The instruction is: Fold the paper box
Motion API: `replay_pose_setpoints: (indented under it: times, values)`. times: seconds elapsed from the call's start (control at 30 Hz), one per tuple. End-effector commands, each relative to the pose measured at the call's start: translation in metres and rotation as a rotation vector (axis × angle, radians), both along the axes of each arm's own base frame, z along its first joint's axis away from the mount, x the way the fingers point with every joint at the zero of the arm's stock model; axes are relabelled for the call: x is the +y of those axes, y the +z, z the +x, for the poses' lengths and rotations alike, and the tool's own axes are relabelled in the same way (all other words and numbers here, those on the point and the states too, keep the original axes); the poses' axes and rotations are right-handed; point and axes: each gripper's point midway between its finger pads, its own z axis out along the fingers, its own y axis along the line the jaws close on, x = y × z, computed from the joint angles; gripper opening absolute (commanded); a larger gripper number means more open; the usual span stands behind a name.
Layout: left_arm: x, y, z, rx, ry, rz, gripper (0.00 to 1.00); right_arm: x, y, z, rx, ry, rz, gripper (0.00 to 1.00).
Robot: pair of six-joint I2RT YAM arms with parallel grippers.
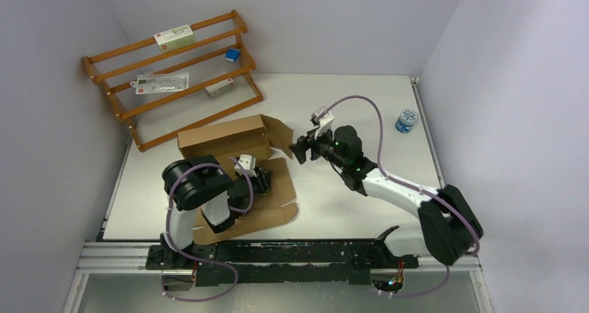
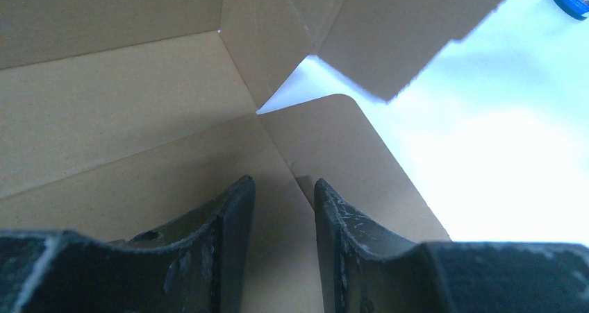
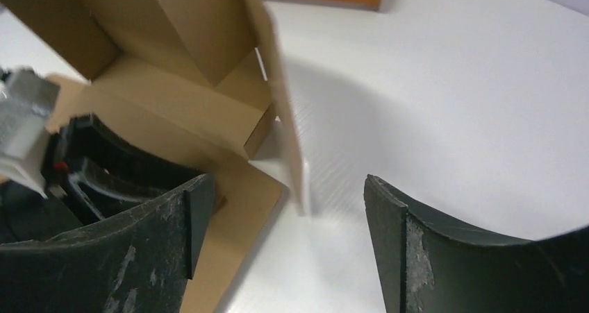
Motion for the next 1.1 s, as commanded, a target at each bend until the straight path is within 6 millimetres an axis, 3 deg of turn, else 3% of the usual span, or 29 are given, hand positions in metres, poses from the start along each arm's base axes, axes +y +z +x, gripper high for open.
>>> replay_pose_setpoints:
  times: [0.0, 0.13, 0.17, 0.27, 0.4, 0.6, 0.67, 0.9, 0.93, 1.07]
  values:
    - [-0.004, 0.036, 0.005, -0.104, 0.004, -0.165, 0.45, 0.022, 0.003, 0.003, -0.171, 0.252, -0.023, 0.84]
    - [-0.002, 0.037, 0.005, -0.103, 0.007, -0.176, 0.45, 0.011, -0.015, 0.030, -0.174, 0.291, -0.027, 0.82]
    - [-0.001, 0.038, 0.005, -0.104, 0.008, -0.179, 0.45, 0.011, -0.011, 0.033, -0.165, 0.336, -0.003, 0.79]
    - [0.001, 0.037, 0.005, -0.095, 0.012, -0.181, 0.45, 0.011, -0.004, 0.028, -0.139, 0.437, 0.018, 0.74]
    - [0.004, 0.036, 0.006, -0.096, 0.019, -0.180, 0.45, 0.012, -0.010, 0.035, -0.132, 0.435, 0.008, 0.74]
    - [0.004, 0.037, 0.009, -0.101, 0.009, -0.195, 0.47, 0.031, -0.023, 0.043, -0.097, 0.406, 0.028, 0.66]
    - [0.006, 0.039, 0.010, -0.104, 0.015, -0.193, 0.48, 0.036, -0.027, 0.045, -0.091, 0.376, 0.013, 0.56]
    - [0.004, 0.031, 0.015, -0.088, 0.017, -0.176, 0.47, 0.047, -0.028, 0.035, -0.057, 0.266, -0.039, 0.05]
    - [0.003, 0.030, 0.016, -0.088, 0.018, -0.176, 0.46, 0.049, -0.027, 0.031, -0.057, 0.242, -0.045, 0.01]
    - [0.004, 0.028, 0.016, -0.085, 0.021, -0.179, 0.46, 0.064, -0.028, 0.010, -0.039, 0.190, -0.079, 0.00]
